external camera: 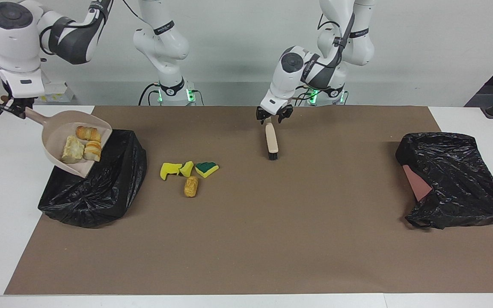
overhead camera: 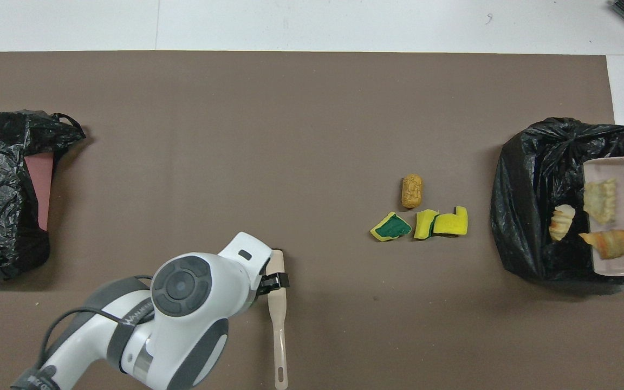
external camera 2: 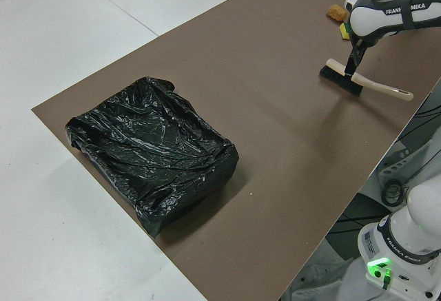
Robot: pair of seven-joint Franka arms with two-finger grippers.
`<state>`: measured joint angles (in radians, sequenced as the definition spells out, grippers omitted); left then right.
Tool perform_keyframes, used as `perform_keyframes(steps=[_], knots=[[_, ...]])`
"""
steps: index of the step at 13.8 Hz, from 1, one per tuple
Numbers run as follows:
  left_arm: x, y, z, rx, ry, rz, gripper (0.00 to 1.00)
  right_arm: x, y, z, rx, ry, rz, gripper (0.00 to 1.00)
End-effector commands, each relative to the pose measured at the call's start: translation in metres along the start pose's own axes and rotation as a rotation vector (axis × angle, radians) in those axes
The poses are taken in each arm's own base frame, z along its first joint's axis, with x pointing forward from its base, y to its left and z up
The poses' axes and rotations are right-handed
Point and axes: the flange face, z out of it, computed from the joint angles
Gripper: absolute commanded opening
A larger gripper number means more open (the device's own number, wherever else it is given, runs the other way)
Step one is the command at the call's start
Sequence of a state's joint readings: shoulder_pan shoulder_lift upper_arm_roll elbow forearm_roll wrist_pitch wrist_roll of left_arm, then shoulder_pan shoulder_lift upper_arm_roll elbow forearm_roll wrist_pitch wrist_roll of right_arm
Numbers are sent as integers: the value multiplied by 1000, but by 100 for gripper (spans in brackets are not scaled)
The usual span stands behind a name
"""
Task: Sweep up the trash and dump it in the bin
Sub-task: 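Tip the dustpan into the bag while the left gripper drops the brush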
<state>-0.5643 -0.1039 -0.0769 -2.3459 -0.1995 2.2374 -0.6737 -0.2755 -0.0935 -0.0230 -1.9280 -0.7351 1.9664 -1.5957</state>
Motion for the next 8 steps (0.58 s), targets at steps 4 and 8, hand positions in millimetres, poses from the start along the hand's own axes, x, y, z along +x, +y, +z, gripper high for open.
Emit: perform_keyframes(steps=[4,8], knots=[[113,-65,-49,-7,82,125,100,11,7,-32,-29,-196,-165,0],[168,-117,-97,-25,124,129,100,3,-2,-93,-34,-187,-61,0]])
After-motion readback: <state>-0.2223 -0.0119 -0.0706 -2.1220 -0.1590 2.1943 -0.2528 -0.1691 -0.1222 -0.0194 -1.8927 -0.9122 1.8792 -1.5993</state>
